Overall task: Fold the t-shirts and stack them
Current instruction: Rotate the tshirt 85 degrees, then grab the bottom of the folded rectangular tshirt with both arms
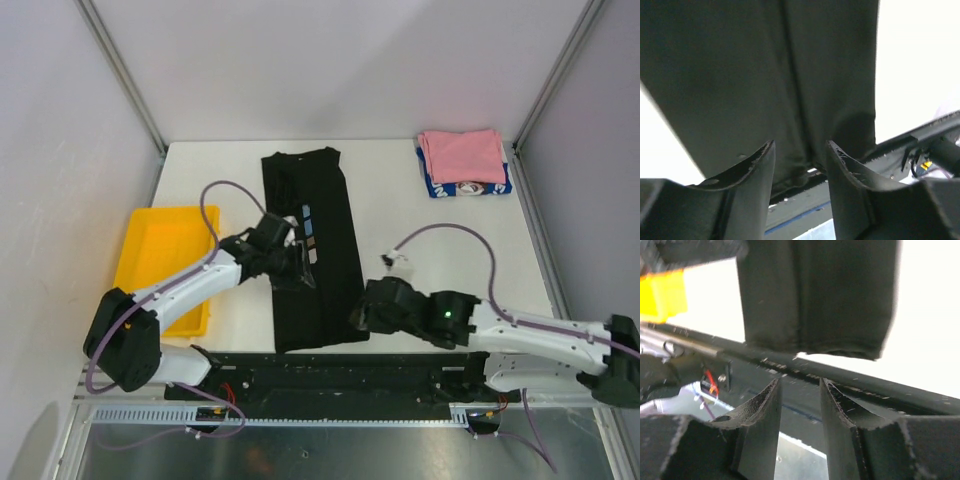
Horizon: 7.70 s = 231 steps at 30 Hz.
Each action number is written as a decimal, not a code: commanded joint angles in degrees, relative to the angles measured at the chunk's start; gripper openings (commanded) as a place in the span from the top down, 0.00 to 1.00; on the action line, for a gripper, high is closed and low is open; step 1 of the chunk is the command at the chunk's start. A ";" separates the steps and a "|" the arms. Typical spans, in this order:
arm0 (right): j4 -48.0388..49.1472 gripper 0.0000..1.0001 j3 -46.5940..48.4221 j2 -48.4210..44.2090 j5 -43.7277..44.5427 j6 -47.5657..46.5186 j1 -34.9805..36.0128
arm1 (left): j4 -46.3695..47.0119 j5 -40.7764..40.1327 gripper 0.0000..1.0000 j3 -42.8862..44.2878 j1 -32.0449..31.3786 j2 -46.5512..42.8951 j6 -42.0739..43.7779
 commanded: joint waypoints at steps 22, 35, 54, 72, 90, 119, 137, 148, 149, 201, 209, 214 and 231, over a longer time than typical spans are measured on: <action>22.81 0.62 -13.82 0.62 -29.05 -3.15 -29.32 | 18.29 0.14 0.78 -11.86 -22.56 6.91 -21.54; 27.78 0.63 -19.38 7.90 -29.92 -0.64 -24.07 | 18.17 -0.33 0.85 -14.23 -23.43 6.41 -22.78; 15.24 0.57 -22.70 -4.91 -26.85 -5.27 -27.84 | 17.97 0.58 0.84 -12.58 -23.72 4.32 -20.90; 28.98 0.67 -18.56 3.51 -31.49 -0.42 -26.24 | 10.50 -3.88 0.82 -8.56 -23.58 -7.49 -22.17; 29.56 0.69 -17.66 15.47 -27.10 0.06 -16.90 | -15.43 -21.28 0.70 -24.92 -18.53 -36.31 -33.46; 28.94 0.70 -16.78 13.31 -27.90 0.18 -17.52 | -5.80 -15.07 0.60 -30.58 -17.31 -28.73 -30.69; 26.66 0.70 -13.84 13.08 -28.36 -1.15 -18.07 | -3.54 -14.28 0.79 -31.47 -17.21 -30.39 -32.35; 8.22 0.60 -10.63 -0.67 -19.57 -2.79 -19.06 | -3.61 -14.06 0.98 -29.86 -17.26 -30.63 -31.37; 6.23 0.58 -10.67 -1.94 -18.25 -3.04 -19.31 | -3.60 -14.04 0.98 -29.73 -17.24 -30.57 -31.30; 18.29 0.72 -19.77 11.99 -19.45 5.10 -16.73 | -3.59 -13.27 1.00 -29.28 -17.17 -31.19 -30.33; 15.87 0.99 -19.70 8.82 -18.94 6.30 -14.54 | -3.65 -11.57 1.00 -30.44 -17.47 -32.87 -30.10; 12.45 1.00 -19.76 5.47 -15.95 9.16 -9.59 | -4.02 -11.38 1.00 -32.41 -19.26 -36.01 -32.55; 10.00 1.00 -2.63 8.89 -13.79 -7.99 -21.65 | -4.84 -22.57 1.00 -14.71 -10.80 -26.84 -23.06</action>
